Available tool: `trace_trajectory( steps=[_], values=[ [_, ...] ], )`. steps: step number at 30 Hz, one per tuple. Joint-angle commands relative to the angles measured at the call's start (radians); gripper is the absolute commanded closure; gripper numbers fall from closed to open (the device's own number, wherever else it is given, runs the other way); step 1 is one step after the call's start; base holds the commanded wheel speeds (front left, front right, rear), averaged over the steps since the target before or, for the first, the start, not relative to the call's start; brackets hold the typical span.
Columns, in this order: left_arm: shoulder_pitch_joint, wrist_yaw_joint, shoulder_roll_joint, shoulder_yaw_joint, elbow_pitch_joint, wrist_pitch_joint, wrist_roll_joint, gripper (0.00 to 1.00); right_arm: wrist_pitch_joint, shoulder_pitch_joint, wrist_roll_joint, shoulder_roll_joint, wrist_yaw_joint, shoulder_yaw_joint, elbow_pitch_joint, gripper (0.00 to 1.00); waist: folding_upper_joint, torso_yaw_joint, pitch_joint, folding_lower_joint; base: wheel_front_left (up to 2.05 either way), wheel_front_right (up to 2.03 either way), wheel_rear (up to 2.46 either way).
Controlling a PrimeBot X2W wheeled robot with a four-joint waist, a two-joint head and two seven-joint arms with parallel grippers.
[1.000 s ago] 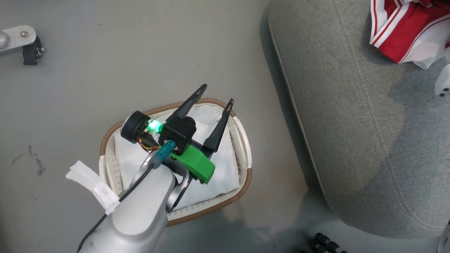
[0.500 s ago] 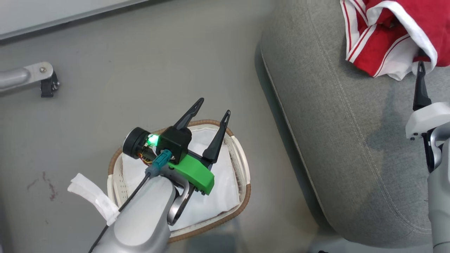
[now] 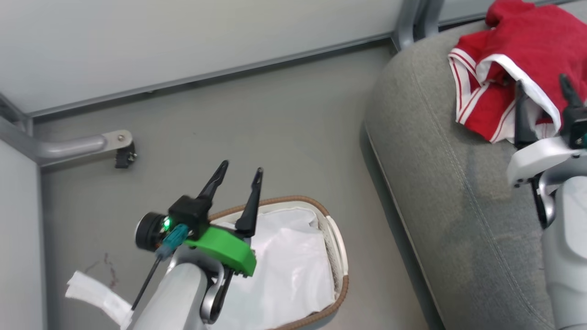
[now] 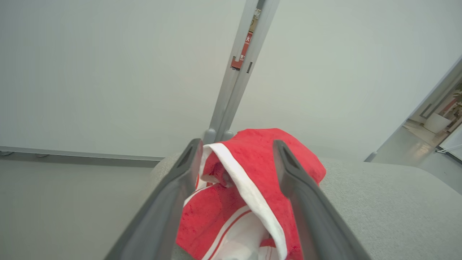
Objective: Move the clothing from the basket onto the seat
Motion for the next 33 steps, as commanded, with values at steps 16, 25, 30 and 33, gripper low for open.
trace_trajectory(
  steps=[16, 25, 30, 33],
  values=[
    [0.288, 0.028, -0.017, 0.306, -0.045, -0.001, 0.024, 0.00, 0.000, 0.315, 0.192, 0.117, -0.001, 0.171, -0.062, 0.00, 0.0000, 0.169, -0.192, 0.0000, 0.00, 0.00, 0.00],
    [0.373, 0.016, -0.027, 0.370, -0.080, -0.001, 0.026, 0.00, 0.000, 0.449, 0.299, 0.117, -0.001, 0.212, -0.136, 0.00, 0.0000, 0.174, -0.219, 0.0000, 0.00, 0.00, 0.00],
    [0.400, 0.011, -0.030, 0.388, -0.087, -0.001, 0.022, 0.00, 0.000, 0.488, 0.321, 0.117, -0.001, 0.216, -0.163, 0.00, 0.0000, 0.167, -0.225, 0.0000, 0.00, 0.00, 0.00],
    [0.404, 0.008, -0.030, 0.389, -0.089, -0.001, 0.018, 0.00, 0.000, 0.494, 0.323, 0.118, -0.001, 0.218, -0.167, 0.00, 0.0000, 0.164, -0.226, 0.0000, 0.00, 0.00, 0.00]
  ],
)
